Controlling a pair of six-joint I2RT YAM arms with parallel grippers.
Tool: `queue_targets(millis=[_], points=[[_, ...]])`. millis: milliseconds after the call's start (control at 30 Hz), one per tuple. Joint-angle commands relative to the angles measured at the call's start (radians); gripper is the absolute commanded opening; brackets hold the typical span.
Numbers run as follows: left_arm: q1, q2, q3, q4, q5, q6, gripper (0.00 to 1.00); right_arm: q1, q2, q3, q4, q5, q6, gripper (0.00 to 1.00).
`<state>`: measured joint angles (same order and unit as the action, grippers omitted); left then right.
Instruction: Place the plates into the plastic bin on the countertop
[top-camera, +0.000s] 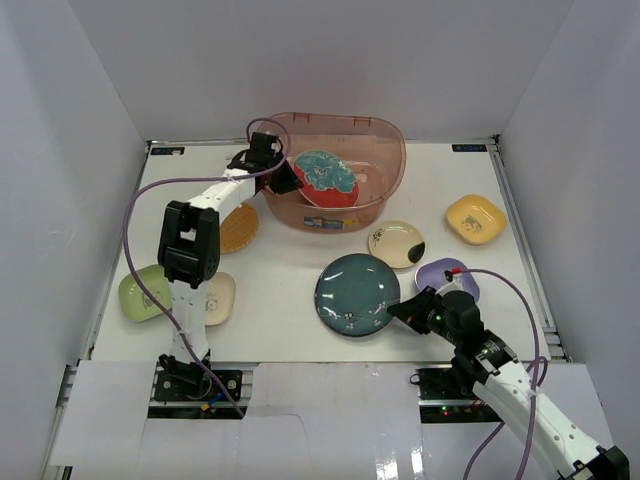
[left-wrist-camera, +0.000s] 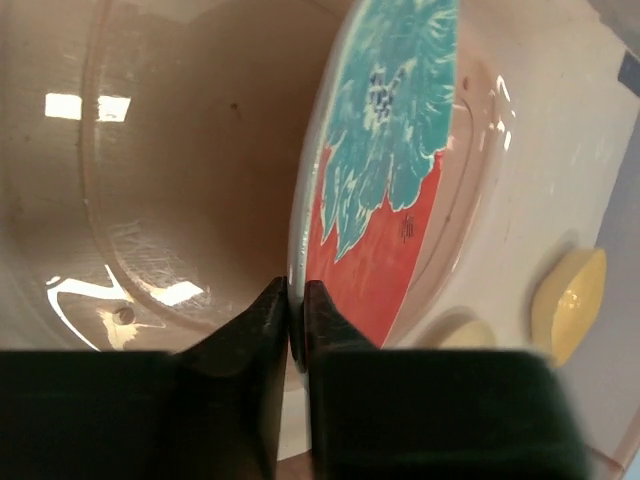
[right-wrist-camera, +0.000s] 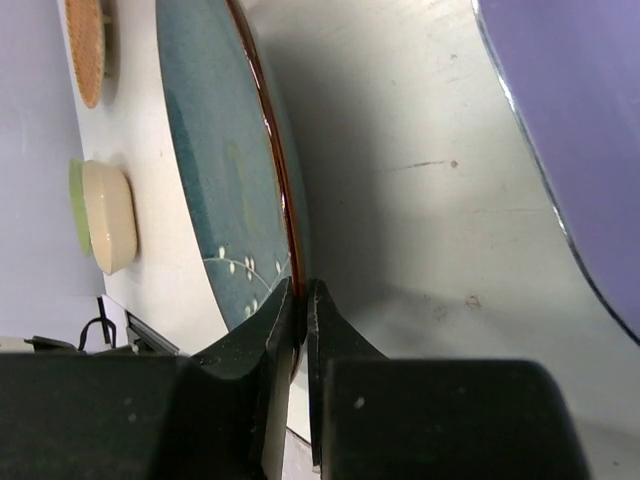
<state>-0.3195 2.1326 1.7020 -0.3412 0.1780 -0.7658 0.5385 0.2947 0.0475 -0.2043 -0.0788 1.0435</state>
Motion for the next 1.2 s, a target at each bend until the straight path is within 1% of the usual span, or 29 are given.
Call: queue_targets(millis=[0,33,67,167,200,267,300,367,400,433,500,533,600,633,700,733,767,800,833,867,900,933,967,1000,1033,1067,1100,1133,1167], points=[[0.016,-0.045,0.117,0.033,0.123,0.023,0.28,0.005,-0.042,0.053,-0.022,-0.001,-0.025,0.08],[0.017,-0.036,0.126,0.015,0.141,0.028,0.33,0.005,-0.039,0.089,-0.035,-0.003,-0.034,0.08],[0.019,-0.027,0.128,0.001,0.149,0.036,0.51,0.005,-0.020,0.166,-0.043,0.001,-0.046,0.08],[0.019,-0.058,0.099,0.004,0.152,0.054,0.73,0.005,0.053,0.291,-0.052,0.011,-0.105,0.08],[0.019,-0.071,0.093,0.004,0.150,0.066,0.84,0.005,0.076,0.377,-0.049,0.014,-0.137,0.08],[0.019,-0.097,0.087,0.005,0.143,0.079,0.90,0.005,0.144,0.460,-0.047,0.034,-0.171,0.08],[0.019,-0.123,0.087,0.005,0.140,0.085,0.93,0.005,0.164,0.538,-0.046,0.043,-0.187,0.08],[0.020,-0.149,0.094,0.005,0.141,0.089,0.95,0.003,0.216,0.612,-0.044,0.069,-0.232,0.08],[0.022,-0.175,0.099,0.008,0.147,0.088,0.96,0.005,0.230,0.677,-0.044,0.074,-0.246,0.08],[0.022,-0.190,0.102,0.011,0.152,0.091,0.96,0.003,0.262,0.710,-0.041,0.108,-0.270,0.08],[0.025,-0.236,0.108,0.021,0.152,0.094,0.97,0.003,0.296,0.777,-0.038,0.116,-0.292,0.08],[0.026,-0.252,0.108,0.022,0.152,0.097,0.98,0.003,0.334,0.839,-0.034,0.116,-0.299,0.08],[0.039,-0.276,0.113,0.024,0.161,0.099,0.98,0.003,0.372,0.896,-0.008,0.114,-0.329,0.08],[0.046,-0.295,0.110,0.022,0.167,0.097,0.98,0.003,0.415,0.948,0.000,0.126,-0.338,0.08],[0.072,-0.318,0.081,0.019,0.184,0.080,0.98,0.002,0.461,0.991,0.034,0.142,-0.372,0.08],[0.082,-0.336,0.058,0.024,0.181,0.073,0.98,0.000,0.512,1.009,0.049,0.163,-0.382,0.08],[0.100,-0.388,0.027,0.043,0.173,0.066,0.97,-0.002,0.541,1.049,0.063,0.163,-0.391,0.08],[0.109,-0.420,-0.046,0.054,0.158,0.065,0.96,-0.012,0.570,1.069,0.106,0.157,-0.408,0.08],[0.121,-0.456,-0.086,0.063,0.122,0.063,0.96,-0.015,0.633,1.086,0.133,0.146,-0.413,0.08],[0.147,-0.529,-0.128,0.079,0.100,0.062,0.94,-0.034,0.668,1.123,0.161,0.140,-0.421,0.08],[0.160,-0.566,-0.172,0.087,0.077,0.060,0.94,-0.047,0.707,1.149,0.192,0.122,-0.422,0.08],[0.175,-0.604,-0.265,0.091,0.034,0.056,0.93,-0.063,0.792,1.181,0.200,0.088,-0.419,0.08],[0.204,-0.676,-0.313,0.100,0.019,0.056,0.92,-0.075,0.834,1.227,0.239,0.059,-0.416,0.08],[0.218,-0.710,-0.361,0.100,-0.001,0.051,0.92,-0.101,0.872,1.249,0.282,0.039,-0.401,0.08],[0.233,-0.741,-0.451,0.097,-0.033,0.051,0.92,-0.113,0.953,1.273,0.302,0.002,-0.392,0.08],[0.262,-0.796,-0.494,0.093,-0.046,0.052,0.91,-0.132,0.993,1.320,0.321,-0.015,-0.384,0.08],[0.276,-0.819,-0.534,0.085,-0.063,0.057,0.91,-0.135,1.032,1.344,0.339,-0.024,-0.379,0.08],[0.292,-0.838,-0.606,0.074,-0.080,0.063,0.91,-0.138,1.107,1.367,0.367,-0.032,-0.379,0.08],[0.316,-0.856,-0.639,0.053,-0.101,0.066,0.91,-0.141,1.147,1.391,0.368,-0.042,-0.379,0.08]])
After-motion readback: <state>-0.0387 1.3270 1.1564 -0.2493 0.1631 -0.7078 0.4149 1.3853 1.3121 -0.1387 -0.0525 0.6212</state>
